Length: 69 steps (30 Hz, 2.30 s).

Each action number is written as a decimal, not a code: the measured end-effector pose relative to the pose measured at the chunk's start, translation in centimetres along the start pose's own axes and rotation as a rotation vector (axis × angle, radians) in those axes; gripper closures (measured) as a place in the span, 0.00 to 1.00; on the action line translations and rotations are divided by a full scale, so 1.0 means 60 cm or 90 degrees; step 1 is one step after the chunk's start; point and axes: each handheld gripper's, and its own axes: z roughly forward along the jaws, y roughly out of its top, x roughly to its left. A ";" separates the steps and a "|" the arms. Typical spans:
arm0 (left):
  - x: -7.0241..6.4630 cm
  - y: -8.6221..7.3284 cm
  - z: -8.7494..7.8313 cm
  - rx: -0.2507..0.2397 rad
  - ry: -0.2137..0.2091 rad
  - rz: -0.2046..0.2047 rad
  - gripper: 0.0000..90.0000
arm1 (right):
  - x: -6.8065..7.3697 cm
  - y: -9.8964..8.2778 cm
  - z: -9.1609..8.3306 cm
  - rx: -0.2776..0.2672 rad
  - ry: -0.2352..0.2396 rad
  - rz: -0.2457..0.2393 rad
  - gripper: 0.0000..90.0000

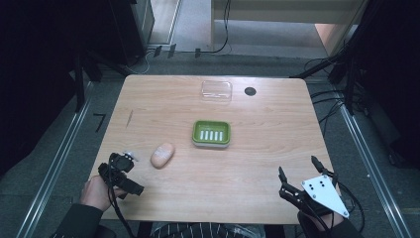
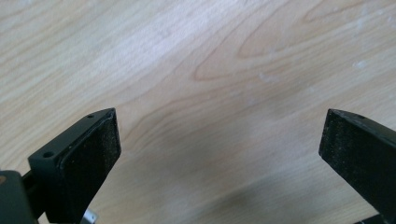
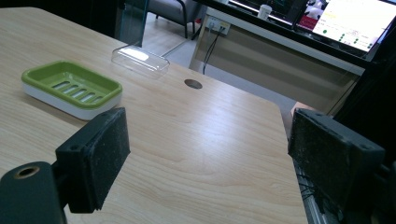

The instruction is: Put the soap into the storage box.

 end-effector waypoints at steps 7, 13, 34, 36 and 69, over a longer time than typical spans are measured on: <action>-0.001 0.024 0.000 -0.001 -0.003 0.009 0.00 | 0.000 0.000 -0.001 0.000 -0.003 0.001 0.15; -0.003 0.038 0.002 0.004 -0.005 0.026 0.00 | -0.001 -0.001 -0.002 -0.002 -0.004 0.000 0.15; -0.003 0.074 -0.009 -0.008 -0.017 0.042 0.00 | 0.000 -0.001 -0.003 -0.002 -0.004 -0.007 0.15; -0.003 0.077 -0.009 -0.009 -0.015 0.041 0.00 | 0.000 -0.001 -0.003 0.000 -0.005 -0.003 0.15; -0.009 0.171 0.004 -0.001 -0.032 0.057 0.00 | 0.001 -0.001 -0.003 0.003 -0.002 -0.002 0.15</action>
